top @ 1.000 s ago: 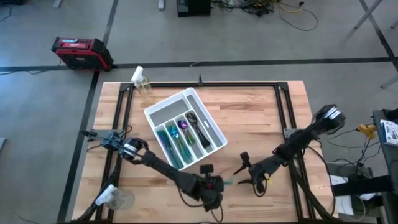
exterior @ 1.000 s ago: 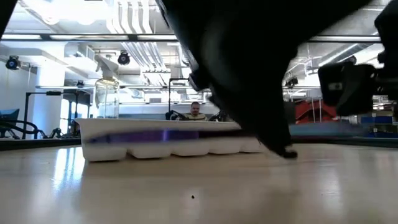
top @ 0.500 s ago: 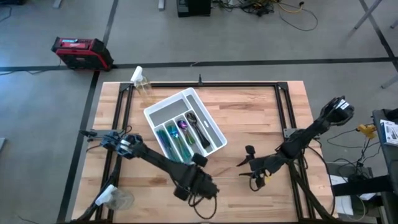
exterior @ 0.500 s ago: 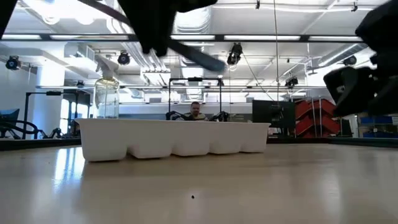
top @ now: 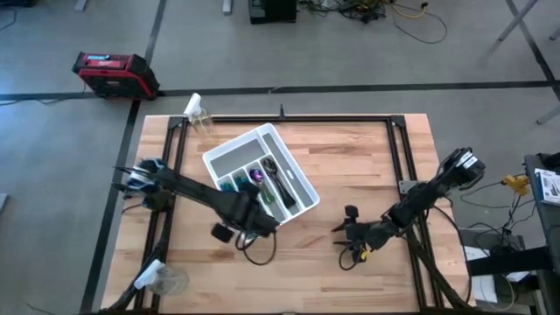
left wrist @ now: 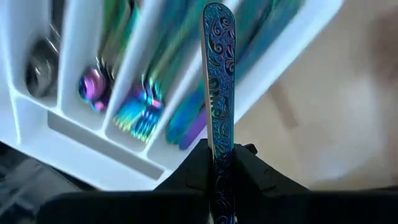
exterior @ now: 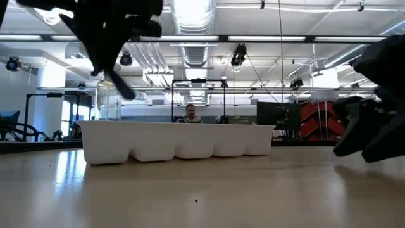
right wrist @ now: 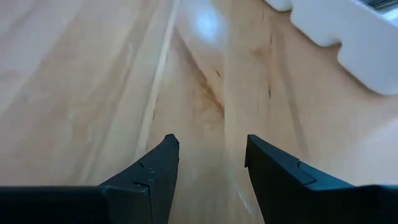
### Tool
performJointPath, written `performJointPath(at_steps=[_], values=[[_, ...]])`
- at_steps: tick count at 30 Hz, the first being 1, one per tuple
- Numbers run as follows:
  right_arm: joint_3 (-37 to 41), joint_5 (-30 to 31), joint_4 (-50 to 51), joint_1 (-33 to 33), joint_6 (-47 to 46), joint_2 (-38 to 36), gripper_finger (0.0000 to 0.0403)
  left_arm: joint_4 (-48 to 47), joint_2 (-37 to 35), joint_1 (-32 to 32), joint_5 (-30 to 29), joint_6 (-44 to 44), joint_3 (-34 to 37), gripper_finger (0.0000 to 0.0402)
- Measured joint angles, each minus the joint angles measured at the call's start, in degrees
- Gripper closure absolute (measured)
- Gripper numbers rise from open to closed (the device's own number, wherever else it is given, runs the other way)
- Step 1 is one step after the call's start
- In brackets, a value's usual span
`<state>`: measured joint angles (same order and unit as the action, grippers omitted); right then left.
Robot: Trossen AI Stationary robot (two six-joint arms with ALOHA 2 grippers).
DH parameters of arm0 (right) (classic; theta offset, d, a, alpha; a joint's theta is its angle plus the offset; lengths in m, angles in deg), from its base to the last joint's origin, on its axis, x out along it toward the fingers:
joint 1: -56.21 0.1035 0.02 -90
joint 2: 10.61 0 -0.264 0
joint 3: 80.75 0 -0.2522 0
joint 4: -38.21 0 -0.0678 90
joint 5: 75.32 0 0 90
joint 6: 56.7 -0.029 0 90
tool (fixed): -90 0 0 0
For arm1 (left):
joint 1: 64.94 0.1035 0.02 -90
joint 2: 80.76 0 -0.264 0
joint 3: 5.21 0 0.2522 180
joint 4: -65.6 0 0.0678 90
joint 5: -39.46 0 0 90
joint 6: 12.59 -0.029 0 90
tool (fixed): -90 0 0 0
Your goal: Sort silverware
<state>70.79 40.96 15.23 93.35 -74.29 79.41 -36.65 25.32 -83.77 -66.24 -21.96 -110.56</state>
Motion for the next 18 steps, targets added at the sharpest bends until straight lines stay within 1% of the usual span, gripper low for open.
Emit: performJointPath(at_steps=[3, 5, 8, 10, 12, 16, 18], values=[[-0.01, 1.48, -2.01, -0.08, -1.15, 1.87, 0.0233, 4.67, -2.13, 0.48, -1.79, -4.95, 7.48, 0.0381], [-0.28, 2.77, -3.09, -0.24, -1.73, 3.01, 0.0234, 8.08, -2.36, 0.54, -3.11, -8.23, 11.31, 0.0381], [-0.77, 3.99, -3.02, -0.55, -2.05, 3.8, 0.0237, 13.53, -2.41, 0.79, -4.33, -14.21, 15.74, 0.0381], [-1.28, 4.02, -3.1, -0.66, -2.3, 4.27, 0.0239, 18.13, -2.22, 0.79, -4.29, -16.72, 18.17, 0.0379], [-1.63, 4.11, -2.86, -0.68, -2.52, 4.44, 0.0241, 21.51, -2.08, 0.79, -3.54, -18.39, 19.59, 0.0374], [-2.27, 4.12, -2.94, -0.69, -2.55, 4.69, 0.0243, 29.26, -1.99, 0.54, 0.58, -21.26, 20.51, 0.0372], [-2.55, 4.22, -2.96, -0.89, -2.32, 4.72, 0.0241, 30.14, -1.99, 0.14, 2.01, -21.66, 20.49, 0.0371]])
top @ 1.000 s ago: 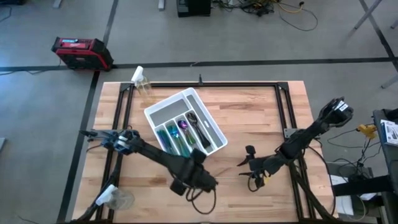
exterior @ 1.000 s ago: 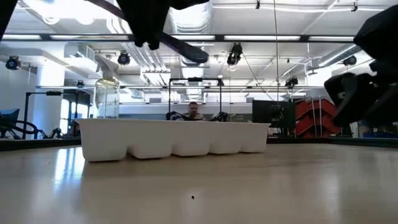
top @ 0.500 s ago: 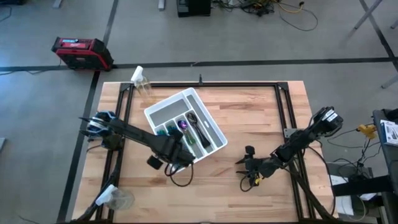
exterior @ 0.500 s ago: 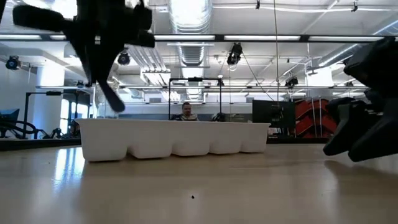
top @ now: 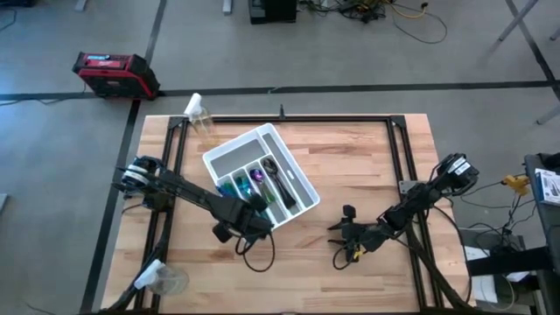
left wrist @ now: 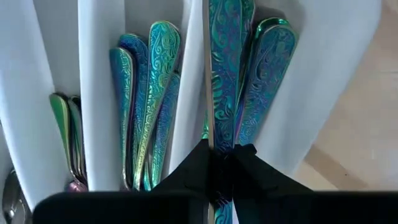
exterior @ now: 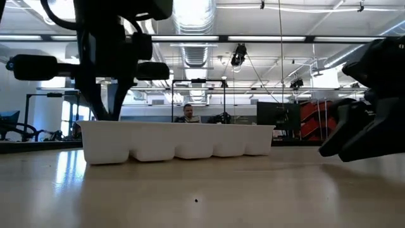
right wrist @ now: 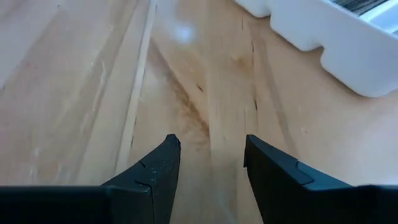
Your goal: Sort silverware
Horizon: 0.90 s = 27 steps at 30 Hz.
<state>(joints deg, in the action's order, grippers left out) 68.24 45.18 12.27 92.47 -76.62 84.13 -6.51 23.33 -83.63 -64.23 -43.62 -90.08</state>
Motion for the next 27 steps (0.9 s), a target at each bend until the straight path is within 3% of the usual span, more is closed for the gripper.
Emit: performJointPath(at_steps=[15, 21, 27], values=[[-0.01, 1.03, 0.19, -0.14, -2.4, 0.09, 0.0222, 11.56, 2.64, -3.88, 1.01, -0.28, -3.35, 0.0284], [0.01, 0.92, 0.26, -0.01, -2.6, 0.09, 0.0221, 10.31, 2.64, -3.96, 0.74, 1.02, -3.33, 0.0251], [-0.73, 0.87, 0.06, -0.01, -1.42, 0.08, 0.0222, 12.17, 2.62, -4.61, -1.92, 11.39, -6.16, 0.0248]])
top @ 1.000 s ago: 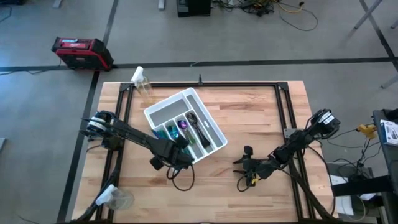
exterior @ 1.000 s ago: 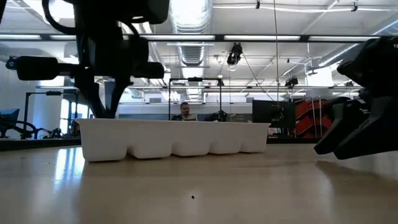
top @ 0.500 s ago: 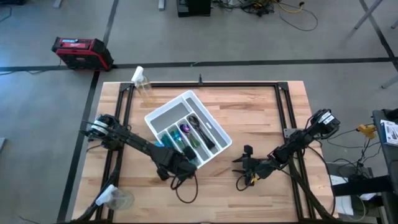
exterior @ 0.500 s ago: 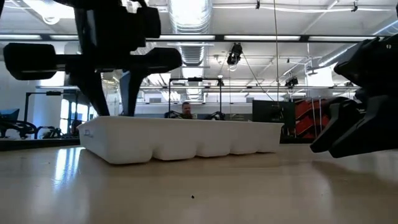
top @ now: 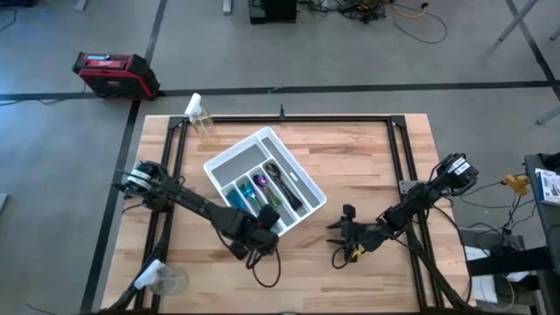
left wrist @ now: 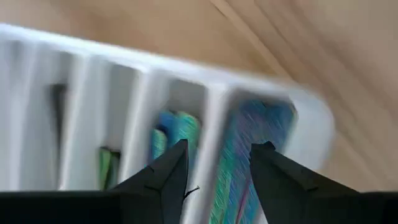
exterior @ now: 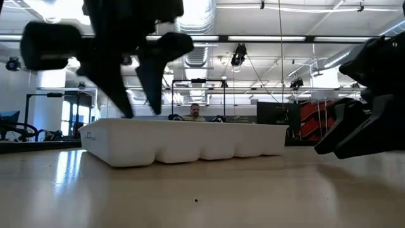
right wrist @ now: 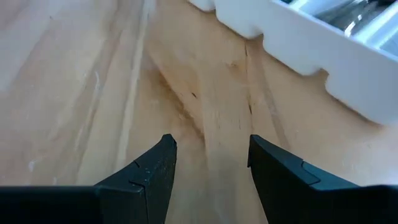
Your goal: Sort silverware
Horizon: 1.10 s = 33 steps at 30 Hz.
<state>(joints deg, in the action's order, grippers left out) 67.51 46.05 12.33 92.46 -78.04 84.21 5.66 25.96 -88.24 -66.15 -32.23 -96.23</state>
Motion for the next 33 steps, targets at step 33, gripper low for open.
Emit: performJointPath(at_steps=[33], values=[[-18.84, 4.74, -0.13, 1.75, 18.91, -0.65, 0.031, 53.98, -0.11, -1.46, -7.9, 34.39, 7.55, 0.0399]])
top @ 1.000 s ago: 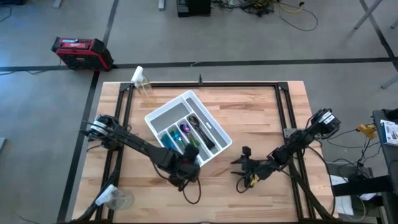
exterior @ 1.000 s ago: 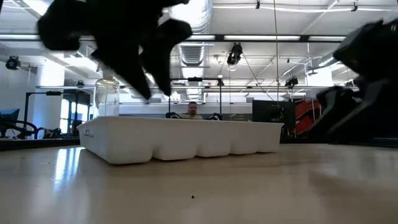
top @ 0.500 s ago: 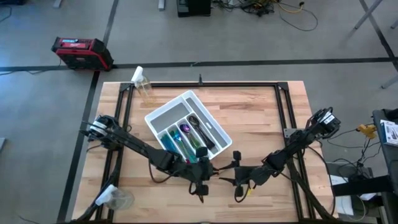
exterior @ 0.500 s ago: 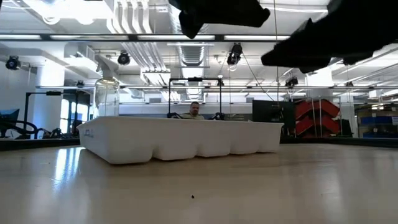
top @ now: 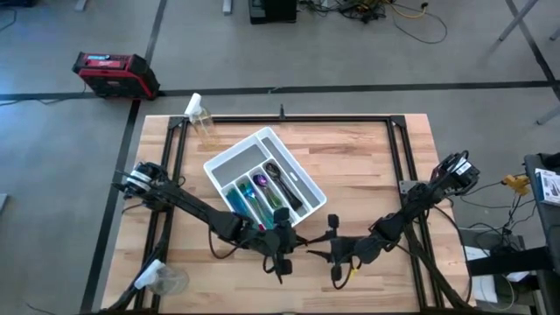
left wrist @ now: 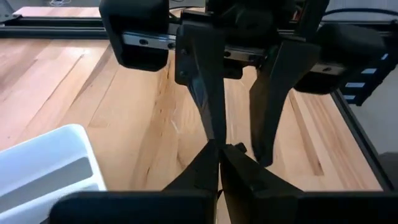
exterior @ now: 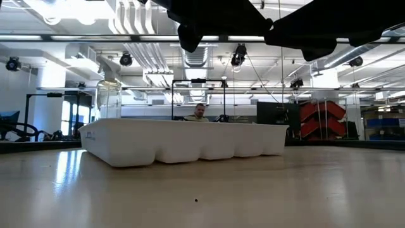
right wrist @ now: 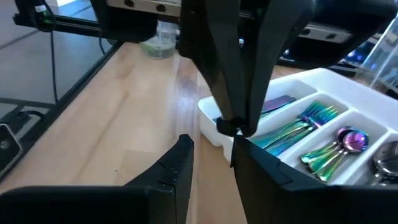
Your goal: Sort silverware
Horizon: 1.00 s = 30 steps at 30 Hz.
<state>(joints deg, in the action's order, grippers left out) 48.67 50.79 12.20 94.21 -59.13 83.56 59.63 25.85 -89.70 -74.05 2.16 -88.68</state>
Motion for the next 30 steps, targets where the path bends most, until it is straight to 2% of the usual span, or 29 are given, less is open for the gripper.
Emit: performJointPath(at_steps=[8, 16, 20, 25, 30], values=[[-0.02, 0.08, -2.37, 0.0, 3.38, 0.0, 0.0306, -0.05, 0.0, -0.02, -0.12, 1.6, -0.13, 0.0375], [-0.02, 1.34, -2.67, -0.66, 4.65, 0.0, 0.0297, -0.04, 0.0, -0.02, -3.25, 4.21, -0.13, 0.0339], [-0.02, 4.3, -3.28, -0.66, 4.63, 0.0, 0.0322, -0.02, 0.0, 0.0, -3.96, 4.31, -0.13, 0.0333], [-0.04, 4.52, -3.21, -0.74, 3.93, 0.0, 0.039, -0.07, 0.0, -0.02, -5.92, 5.24, -0.13, 0.0335], [-0.04, 4.57, -3.1, -0.81, 3.01, 0.0, 0.0399, -0.09, 0.0, 0.0, -6.01, 5.48, -0.13, 0.0332]])
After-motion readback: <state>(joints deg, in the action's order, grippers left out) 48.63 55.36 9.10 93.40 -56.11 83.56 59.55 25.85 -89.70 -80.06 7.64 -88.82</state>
